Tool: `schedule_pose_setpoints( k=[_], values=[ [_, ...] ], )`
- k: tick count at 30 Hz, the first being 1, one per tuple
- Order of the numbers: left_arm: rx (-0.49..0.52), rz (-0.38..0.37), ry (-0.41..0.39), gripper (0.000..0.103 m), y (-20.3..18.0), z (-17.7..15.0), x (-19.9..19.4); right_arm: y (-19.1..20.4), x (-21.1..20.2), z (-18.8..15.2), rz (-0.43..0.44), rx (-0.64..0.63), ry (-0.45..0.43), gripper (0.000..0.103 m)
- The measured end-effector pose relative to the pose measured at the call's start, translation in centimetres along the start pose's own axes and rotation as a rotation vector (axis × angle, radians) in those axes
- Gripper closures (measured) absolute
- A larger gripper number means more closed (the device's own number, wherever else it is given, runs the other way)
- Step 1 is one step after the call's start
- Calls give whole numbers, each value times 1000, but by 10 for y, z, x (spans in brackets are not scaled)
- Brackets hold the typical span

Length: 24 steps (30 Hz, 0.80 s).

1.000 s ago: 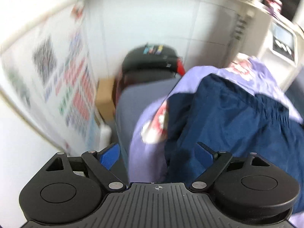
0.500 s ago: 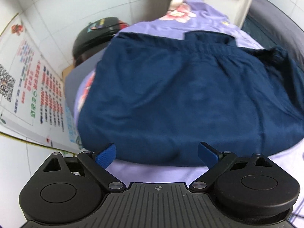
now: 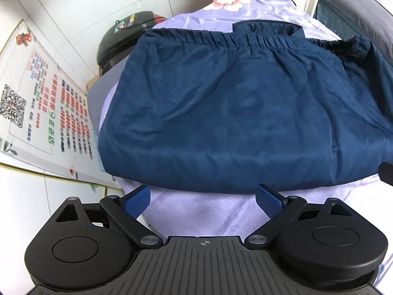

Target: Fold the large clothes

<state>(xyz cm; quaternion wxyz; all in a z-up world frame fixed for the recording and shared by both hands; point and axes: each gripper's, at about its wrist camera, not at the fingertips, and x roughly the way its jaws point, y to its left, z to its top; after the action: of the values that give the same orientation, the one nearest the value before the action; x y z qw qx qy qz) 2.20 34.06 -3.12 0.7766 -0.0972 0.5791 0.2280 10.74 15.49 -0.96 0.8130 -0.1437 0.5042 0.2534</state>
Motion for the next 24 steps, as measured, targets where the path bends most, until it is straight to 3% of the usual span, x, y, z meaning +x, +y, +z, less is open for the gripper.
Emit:
schedule_pose_setpoints(
  k=[24],
  values=[
    [27, 19, -13, 0, 3, 2, 14, 9, 23, 4, -33, -8, 87, 4]
  ],
)
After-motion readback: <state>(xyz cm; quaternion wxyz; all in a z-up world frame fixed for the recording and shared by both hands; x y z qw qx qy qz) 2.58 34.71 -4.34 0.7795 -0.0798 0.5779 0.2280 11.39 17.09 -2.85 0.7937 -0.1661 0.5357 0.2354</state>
